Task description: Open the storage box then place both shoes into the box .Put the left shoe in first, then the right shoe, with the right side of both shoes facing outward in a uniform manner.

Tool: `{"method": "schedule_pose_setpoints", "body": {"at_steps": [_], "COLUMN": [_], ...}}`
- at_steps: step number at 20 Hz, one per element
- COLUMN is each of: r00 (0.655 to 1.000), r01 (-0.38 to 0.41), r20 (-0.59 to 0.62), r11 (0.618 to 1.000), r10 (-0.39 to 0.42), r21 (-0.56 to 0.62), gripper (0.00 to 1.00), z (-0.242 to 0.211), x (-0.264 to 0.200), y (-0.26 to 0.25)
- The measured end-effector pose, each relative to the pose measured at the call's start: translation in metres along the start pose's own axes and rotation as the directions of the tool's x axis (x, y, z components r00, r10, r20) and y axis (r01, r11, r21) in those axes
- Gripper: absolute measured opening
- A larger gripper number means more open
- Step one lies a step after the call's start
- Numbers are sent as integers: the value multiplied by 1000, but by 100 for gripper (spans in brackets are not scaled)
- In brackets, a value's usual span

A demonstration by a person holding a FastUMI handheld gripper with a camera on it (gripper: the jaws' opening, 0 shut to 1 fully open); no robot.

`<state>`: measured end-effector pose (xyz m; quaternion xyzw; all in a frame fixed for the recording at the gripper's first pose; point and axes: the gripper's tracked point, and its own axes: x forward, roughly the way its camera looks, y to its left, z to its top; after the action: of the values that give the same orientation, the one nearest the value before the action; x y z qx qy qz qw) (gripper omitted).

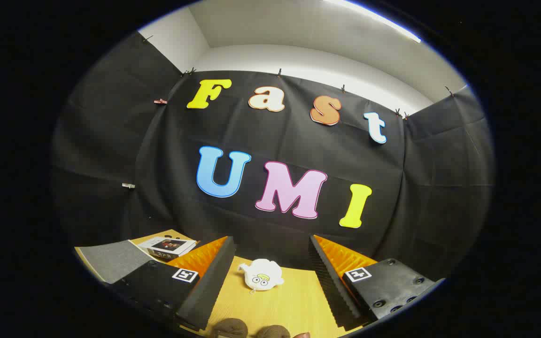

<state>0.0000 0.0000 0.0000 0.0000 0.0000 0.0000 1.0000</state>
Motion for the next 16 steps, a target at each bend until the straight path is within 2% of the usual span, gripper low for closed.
{"method": "schedule_pose_setpoints", "body": {"at_steps": [16], "r00": [1000], "r01": [-22], "r20": [-5], "r11": [1000], "r10": [22], "r21": [-22], "gripper": [97], "z": [-2], "x": [8], "y": [20]}}
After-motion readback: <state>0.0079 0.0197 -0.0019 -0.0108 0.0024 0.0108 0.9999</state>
